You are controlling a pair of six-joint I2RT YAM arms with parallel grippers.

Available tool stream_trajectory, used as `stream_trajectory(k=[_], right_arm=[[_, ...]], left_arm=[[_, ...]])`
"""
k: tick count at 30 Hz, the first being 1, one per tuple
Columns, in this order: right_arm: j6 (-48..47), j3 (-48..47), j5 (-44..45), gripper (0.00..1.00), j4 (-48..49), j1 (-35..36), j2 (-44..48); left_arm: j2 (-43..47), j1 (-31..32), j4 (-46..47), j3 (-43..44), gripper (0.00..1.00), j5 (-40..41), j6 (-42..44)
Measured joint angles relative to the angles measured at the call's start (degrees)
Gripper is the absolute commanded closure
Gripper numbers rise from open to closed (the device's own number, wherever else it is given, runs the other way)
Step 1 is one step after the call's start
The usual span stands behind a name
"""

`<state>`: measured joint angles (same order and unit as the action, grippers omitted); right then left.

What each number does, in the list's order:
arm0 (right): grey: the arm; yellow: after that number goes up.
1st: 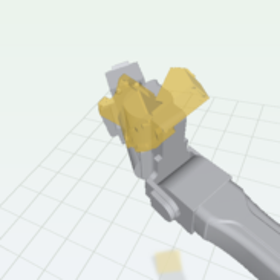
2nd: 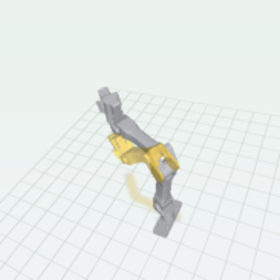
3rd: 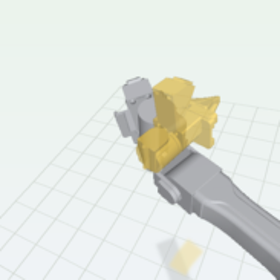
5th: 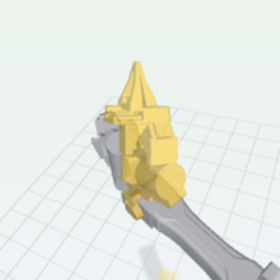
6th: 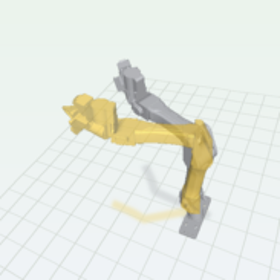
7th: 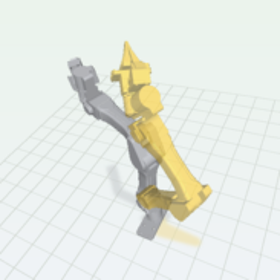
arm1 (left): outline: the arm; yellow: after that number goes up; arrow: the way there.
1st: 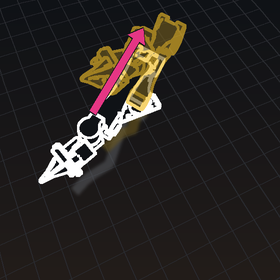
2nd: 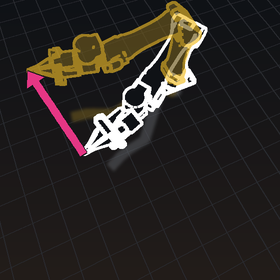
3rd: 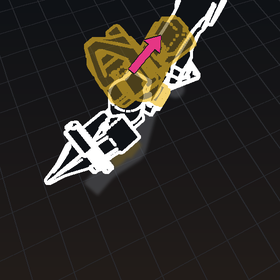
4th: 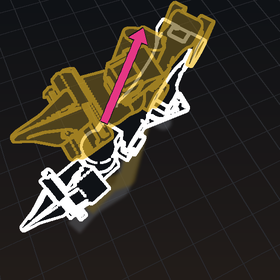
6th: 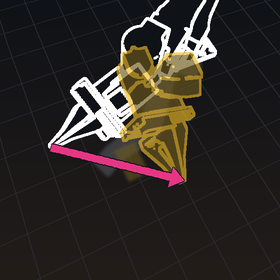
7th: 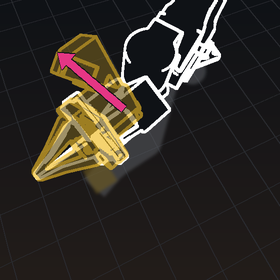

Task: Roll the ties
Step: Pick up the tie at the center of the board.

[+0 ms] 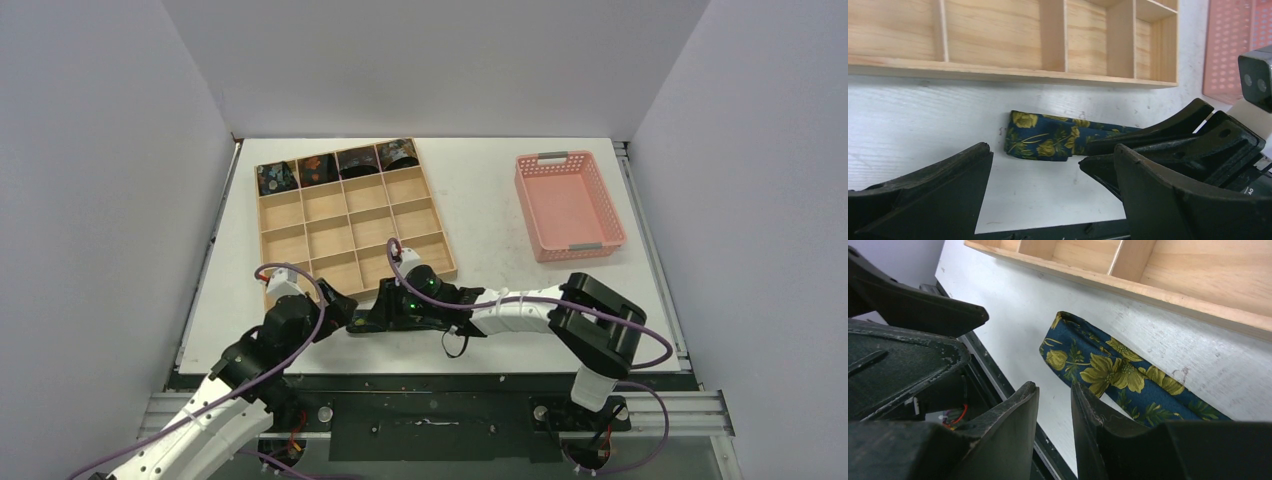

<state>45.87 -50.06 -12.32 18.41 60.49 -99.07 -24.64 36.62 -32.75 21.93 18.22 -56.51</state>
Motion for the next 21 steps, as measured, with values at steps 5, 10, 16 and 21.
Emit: stream_trajectory(k=[5, 10, 16, 21], right_arm=[[0.2, -0.9, -0.2, 0.69, 0.0, -0.1, -3.7], [0.5, -0.9, -0.1, 0.69, 0.0, -0.1, -4.3], [1.3, -0.9, 0.0, 0.7, 0.0, -0.6, -5.3], [1.8, -0.5, 0.0, 0.7, 1.1, -0.9, -5.7]], left_arm=[[-2.7, -0.2, -0.5, -1.4, 0.09, 1.5, -1.4], [-5.0, -0.9, 0.2, -4.4, 0.1, 1.0, -1.5], [-6.6, -2.2, 3.7, -6.5, 0.11, -1.2, -1.3], [-7.6, -3.0, 6.7, -6.9, 0.11, -3.2, -0.6]])
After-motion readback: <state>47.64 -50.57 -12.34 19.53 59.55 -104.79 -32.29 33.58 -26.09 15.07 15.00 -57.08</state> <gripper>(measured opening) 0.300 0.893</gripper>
